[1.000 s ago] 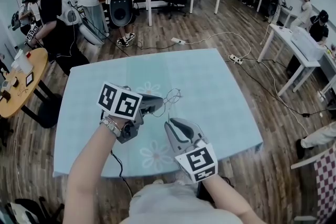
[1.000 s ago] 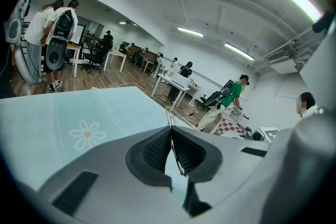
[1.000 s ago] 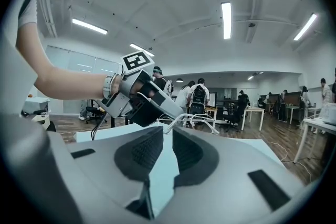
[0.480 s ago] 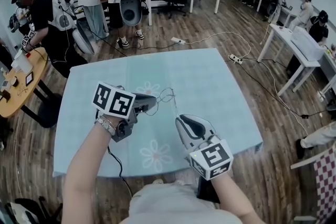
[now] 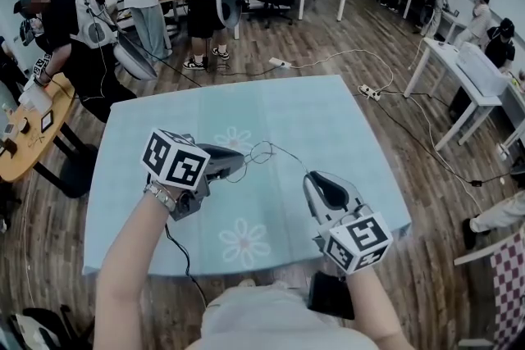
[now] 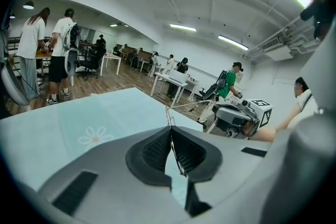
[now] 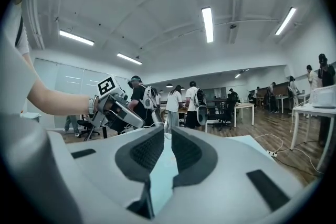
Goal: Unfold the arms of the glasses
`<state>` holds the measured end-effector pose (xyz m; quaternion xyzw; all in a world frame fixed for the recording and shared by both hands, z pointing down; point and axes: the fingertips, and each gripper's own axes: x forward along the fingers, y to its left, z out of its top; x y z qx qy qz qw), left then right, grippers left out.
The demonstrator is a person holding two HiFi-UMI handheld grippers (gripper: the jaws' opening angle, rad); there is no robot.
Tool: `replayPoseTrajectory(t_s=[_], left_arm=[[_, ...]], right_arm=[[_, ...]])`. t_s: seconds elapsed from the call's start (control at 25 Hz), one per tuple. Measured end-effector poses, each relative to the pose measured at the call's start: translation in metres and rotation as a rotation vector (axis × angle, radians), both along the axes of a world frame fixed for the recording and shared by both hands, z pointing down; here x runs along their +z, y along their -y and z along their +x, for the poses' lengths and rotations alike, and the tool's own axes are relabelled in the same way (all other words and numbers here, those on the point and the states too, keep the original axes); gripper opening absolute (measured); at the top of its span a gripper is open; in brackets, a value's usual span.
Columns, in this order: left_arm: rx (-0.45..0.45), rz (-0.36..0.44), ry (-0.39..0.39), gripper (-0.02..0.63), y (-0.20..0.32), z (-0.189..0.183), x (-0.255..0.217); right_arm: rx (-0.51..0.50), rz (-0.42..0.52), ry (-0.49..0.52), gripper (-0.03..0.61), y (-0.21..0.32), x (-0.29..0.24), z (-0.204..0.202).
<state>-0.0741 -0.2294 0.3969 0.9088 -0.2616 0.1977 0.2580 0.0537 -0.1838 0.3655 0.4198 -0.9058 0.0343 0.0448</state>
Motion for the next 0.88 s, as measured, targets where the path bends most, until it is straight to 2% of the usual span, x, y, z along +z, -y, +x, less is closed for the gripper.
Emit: replayPoseTrajectory(t_s=[0.24,0.44,0.6,0.72,0.88], left_arm=[[0.033,0.073,0.005,0.009,-0.001,0.005,-0.007],[0.05,0.254,0.016,0.009,0.0,0.009,-0.026],[0.086,0.387,0.076,0.01,-0.003,0.014,-0.033],[0.1,0.412,0.116,0.009,-0.004,0.016,-0.033],[0.065,0.403,0.134,0.009,0.0,0.017,-0.033]], right_arm=[[-0.019,0.011,0.01,0.048,0.0,0.004,0.011],[-0.036,0.014,0.044,0.048,-0.005,0.004,0.014],[-0.033,-0.006,0.087,0.048,-0.005,0.007,0.021],[-0.037,-0.007,0.075,0.049,-0.008,0.009,0.023],[-0.069,0.02,0.036,0.054,-0.016,0.01,0.014]])
